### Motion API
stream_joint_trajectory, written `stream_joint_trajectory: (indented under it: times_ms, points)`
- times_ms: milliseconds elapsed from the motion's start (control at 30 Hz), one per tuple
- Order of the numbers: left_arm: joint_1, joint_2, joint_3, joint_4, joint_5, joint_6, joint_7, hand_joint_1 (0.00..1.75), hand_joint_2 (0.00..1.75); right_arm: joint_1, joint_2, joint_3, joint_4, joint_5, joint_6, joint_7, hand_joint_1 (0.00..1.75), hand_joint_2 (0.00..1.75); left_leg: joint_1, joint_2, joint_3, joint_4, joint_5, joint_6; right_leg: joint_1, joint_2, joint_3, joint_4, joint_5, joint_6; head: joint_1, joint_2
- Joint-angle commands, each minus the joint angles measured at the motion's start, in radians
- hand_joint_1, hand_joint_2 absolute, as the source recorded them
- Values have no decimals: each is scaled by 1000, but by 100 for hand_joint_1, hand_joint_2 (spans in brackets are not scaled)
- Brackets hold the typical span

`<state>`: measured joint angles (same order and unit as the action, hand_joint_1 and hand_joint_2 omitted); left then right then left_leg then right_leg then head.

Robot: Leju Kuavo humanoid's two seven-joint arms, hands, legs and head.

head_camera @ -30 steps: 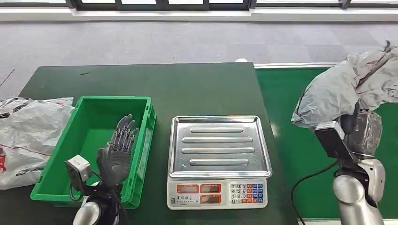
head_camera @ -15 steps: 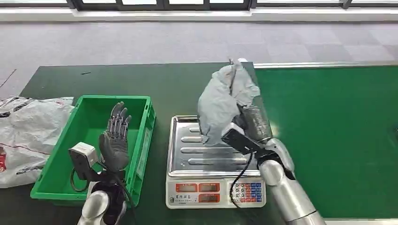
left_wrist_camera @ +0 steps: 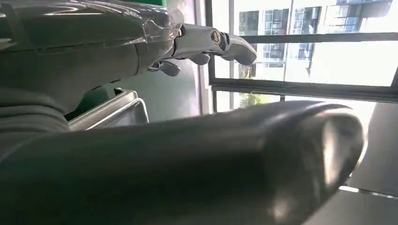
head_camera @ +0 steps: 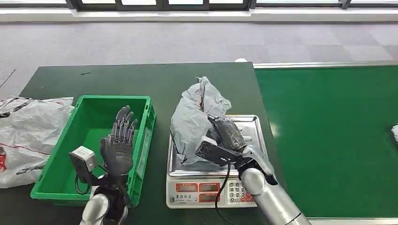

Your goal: Moved the parcel from conveyor to table for the left to box.

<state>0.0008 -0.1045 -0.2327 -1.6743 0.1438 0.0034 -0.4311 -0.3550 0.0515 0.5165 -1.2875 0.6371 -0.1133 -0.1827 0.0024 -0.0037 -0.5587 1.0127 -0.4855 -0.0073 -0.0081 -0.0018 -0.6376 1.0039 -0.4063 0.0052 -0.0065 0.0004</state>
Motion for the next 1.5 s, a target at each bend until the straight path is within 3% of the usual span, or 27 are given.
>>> stream_joint_trajectory:
  times_ms: [33,100,133,433,733,1067,1500]
  points:
    - [15,9,12,3,-11,-6,6,0,0,-3,-48,89,7,15,10,27,175,175,0,0,1,-1,0,0,0,1,1,-1,0,0,0,0]
    - [14,8,13,4,-18,-8,8,0,0,-9,-48,91,22,23,26,56,175,175,1,2,2,-3,1,0,1,1,2,-3,2,0,0,0]
    - [16,7,14,1,-20,-8,9,0,0,-9,-49,93,27,30,31,67,2,175,0,2,1,-2,1,0,0,2,0,-2,1,0,0,0]
    - [43,-6,23,-20,-43,-3,32,0,0,99,-75,39,-89,-66,28,33,0,175,1,-2,1,-2,0,0,0,-2,2,-2,0,0,0,0]
    - [67,-14,-38,-102,-245,198,41,0,0,237,-72,-24,-284,-105,46,-15,0,175,0,-3,0,-1,0,0,0,-2,0,-1,-1,0,0,0]
    - [-3,33,-108,-69,-603,331,127,0,0,223,-51,-81,-327,-118,55,-18,0,175,0,-2,-1,-1,1,0,1,-2,0,-2,0,0,0,0]
    - [-8,30,-113,-63,-607,334,129,0,0,224,-54,-85,-332,-118,57,-15,0,175,0,-1,1,-2,0,1,1,-1,0,-2,0,0,0,0]
